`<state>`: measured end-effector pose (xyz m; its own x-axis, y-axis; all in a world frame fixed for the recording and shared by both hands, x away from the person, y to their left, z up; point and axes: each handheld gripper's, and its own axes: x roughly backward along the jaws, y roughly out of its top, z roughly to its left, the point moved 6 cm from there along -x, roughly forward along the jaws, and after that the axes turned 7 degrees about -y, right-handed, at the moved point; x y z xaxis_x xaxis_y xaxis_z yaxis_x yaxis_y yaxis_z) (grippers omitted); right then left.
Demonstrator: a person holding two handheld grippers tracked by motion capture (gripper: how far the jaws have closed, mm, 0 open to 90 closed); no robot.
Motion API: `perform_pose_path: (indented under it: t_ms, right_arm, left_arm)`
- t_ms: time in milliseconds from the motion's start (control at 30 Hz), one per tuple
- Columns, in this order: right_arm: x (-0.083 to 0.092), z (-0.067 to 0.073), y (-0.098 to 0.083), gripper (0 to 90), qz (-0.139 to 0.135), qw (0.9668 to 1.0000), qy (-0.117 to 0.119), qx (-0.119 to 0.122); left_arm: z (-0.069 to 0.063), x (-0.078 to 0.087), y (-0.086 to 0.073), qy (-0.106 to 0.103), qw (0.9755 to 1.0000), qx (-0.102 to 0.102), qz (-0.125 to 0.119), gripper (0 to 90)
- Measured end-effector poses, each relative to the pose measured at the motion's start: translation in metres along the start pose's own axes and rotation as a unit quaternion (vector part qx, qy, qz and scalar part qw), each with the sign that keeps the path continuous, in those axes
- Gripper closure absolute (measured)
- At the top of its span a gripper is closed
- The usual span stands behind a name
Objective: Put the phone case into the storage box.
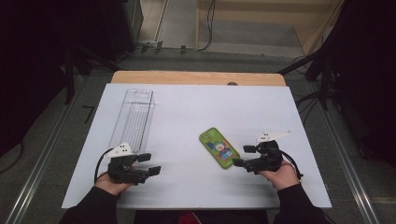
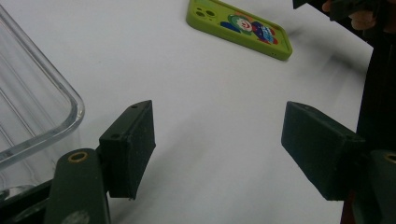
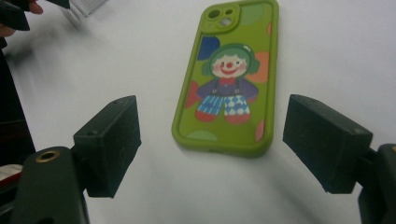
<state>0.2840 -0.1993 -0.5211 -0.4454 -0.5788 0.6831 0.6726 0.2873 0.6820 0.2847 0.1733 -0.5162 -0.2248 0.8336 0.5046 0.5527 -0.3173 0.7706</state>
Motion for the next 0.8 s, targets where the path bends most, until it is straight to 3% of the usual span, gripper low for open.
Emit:
perform_pose_path:
  t_ms: [467, 800]
  right_arm:
    - [0.018, -0.004, -0.037, 17.4, 0.009, 0.9997, -0.011, -0.017]
    - [0.017, -0.005, -0.037, 16.9, 0.0, 0.9998, -0.014, -0.017]
  left_arm:
    - [-0.002, 0.0, -0.001, -0.005, 1.0, 0.004, 0.0, 26.4]
    - [-0.001, 0.0, -0.001, -0.002, 1.0, 0.006, 0.0, 26.4]
